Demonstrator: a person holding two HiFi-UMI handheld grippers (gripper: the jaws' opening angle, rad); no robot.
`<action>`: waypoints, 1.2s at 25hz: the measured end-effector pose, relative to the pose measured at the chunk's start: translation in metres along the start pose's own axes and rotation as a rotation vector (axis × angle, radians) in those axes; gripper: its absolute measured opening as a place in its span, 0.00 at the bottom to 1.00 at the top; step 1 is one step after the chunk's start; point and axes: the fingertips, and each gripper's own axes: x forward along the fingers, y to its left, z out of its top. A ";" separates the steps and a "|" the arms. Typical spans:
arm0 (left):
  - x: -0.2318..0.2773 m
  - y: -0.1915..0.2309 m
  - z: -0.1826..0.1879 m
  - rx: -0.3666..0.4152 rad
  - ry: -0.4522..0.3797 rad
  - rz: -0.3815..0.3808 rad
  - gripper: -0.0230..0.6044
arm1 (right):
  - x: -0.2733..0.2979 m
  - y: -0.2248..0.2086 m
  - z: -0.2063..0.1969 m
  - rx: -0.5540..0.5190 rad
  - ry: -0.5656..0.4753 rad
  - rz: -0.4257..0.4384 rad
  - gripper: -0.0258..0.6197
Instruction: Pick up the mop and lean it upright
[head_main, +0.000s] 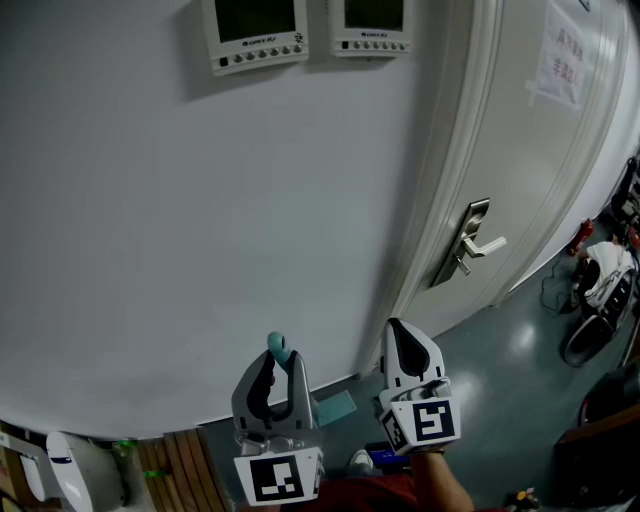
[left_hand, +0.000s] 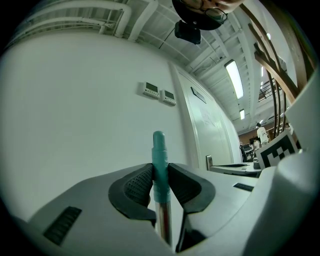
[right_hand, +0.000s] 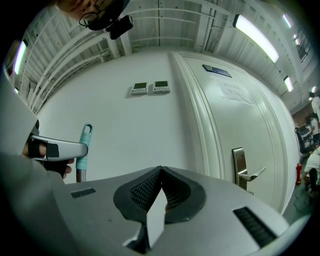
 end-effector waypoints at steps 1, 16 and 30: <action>0.000 -0.001 -0.001 0.000 0.003 -0.001 0.21 | 0.000 -0.001 0.000 0.000 0.000 -0.002 0.06; 0.006 -0.008 -0.034 -0.001 0.014 -0.022 0.21 | 0.001 -0.008 -0.004 -0.002 0.009 -0.011 0.06; 0.004 -0.007 -0.097 -0.024 0.039 -0.038 0.21 | 0.003 -0.009 -0.007 -0.007 0.017 -0.005 0.06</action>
